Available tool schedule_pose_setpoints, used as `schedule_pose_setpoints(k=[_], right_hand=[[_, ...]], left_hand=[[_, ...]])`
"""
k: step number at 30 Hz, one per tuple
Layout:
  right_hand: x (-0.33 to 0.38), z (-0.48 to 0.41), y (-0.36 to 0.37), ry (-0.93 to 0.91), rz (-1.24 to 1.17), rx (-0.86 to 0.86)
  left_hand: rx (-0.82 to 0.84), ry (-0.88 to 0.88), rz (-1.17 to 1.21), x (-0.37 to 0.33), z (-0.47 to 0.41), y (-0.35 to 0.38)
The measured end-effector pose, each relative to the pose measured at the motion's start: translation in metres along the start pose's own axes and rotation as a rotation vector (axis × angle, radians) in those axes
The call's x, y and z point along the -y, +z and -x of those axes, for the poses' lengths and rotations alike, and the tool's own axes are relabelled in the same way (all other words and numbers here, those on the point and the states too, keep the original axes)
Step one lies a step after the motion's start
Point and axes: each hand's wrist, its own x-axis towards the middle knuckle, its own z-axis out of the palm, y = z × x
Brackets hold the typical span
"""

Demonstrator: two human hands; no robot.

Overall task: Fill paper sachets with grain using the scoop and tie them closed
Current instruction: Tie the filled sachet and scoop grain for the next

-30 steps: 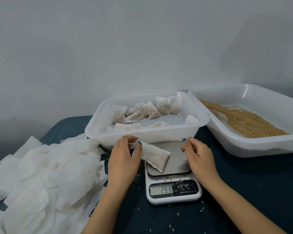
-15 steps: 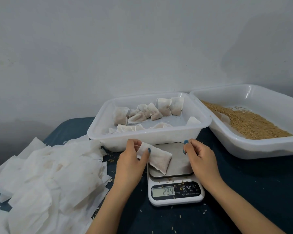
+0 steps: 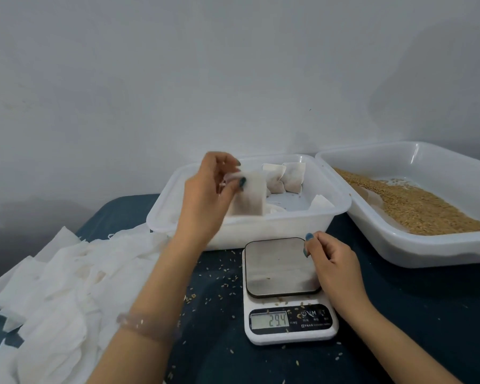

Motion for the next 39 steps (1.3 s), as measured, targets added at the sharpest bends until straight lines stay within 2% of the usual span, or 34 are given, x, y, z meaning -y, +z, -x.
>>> schedule_pose_setpoints(k=[3,6,8,11,13,15,20,24,28,30,34,36,39], right_hand=[[0.000,0.000,0.000,0.004,0.001,0.000],[0.000,0.000,0.000,0.011,-0.010,0.009],[-0.001,0.000,0.000,0.014,-0.006,0.010],[-0.001,-0.001,-0.001,0.017,-0.008,0.009],[-0.001,0.000,-0.001,0.015,-0.010,0.011],[-0.001,0.000,-0.001,0.008,-0.009,0.015],[0.000,0.000,0.000,0.018,-0.009,0.009],[-0.001,0.001,-0.001,0.017,-0.003,0.008],[-0.002,0.001,0.001,0.003,0.005,0.023],[-0.001,0.002,0.001,0.007,0.000,0.027],[0.001,0.002,0.001,0.004,-0.008,0.027],[0.002,0.003,0.001,-0.002,-0.015,0.028],[0.002,0.003,0.002,-0.004,-0.016,0.036]], left_hand=[[-0.026,-0.011,-0.002,0.009,-0.032,0.004],[0.071,-0.028,-0.104,0.025,-0.049,0.017],[0.188,-0.067,-0.201,0.042,-0.051,0.023],[0.447,-0.187,-0.359,0.066,-0.048,0.023],[0.602,-0.203,-0.481,0.075,-0.048,0.020],[0.665,-0.227,-0.524,0.077,-0.051,0.016],[0.731,-0.254,-0.532,0.076,-0.050,0.006],[0.696,-0.204,-0.521,0.066,-0.041,-0.006],[0.593,-0.192,-0.632,0.037,-0.035,-0.031],[0.606,-0.282,-0.807,0.024,-0.032,-0.049],[0.809,-0.582,-1.188,0.019,-0.020,-0.083],[0.869,-0.628,-1.346,0.029,-0.010,-0.089],[0.947,-0.702,-1.398,0.049,0.005,-0.087]])
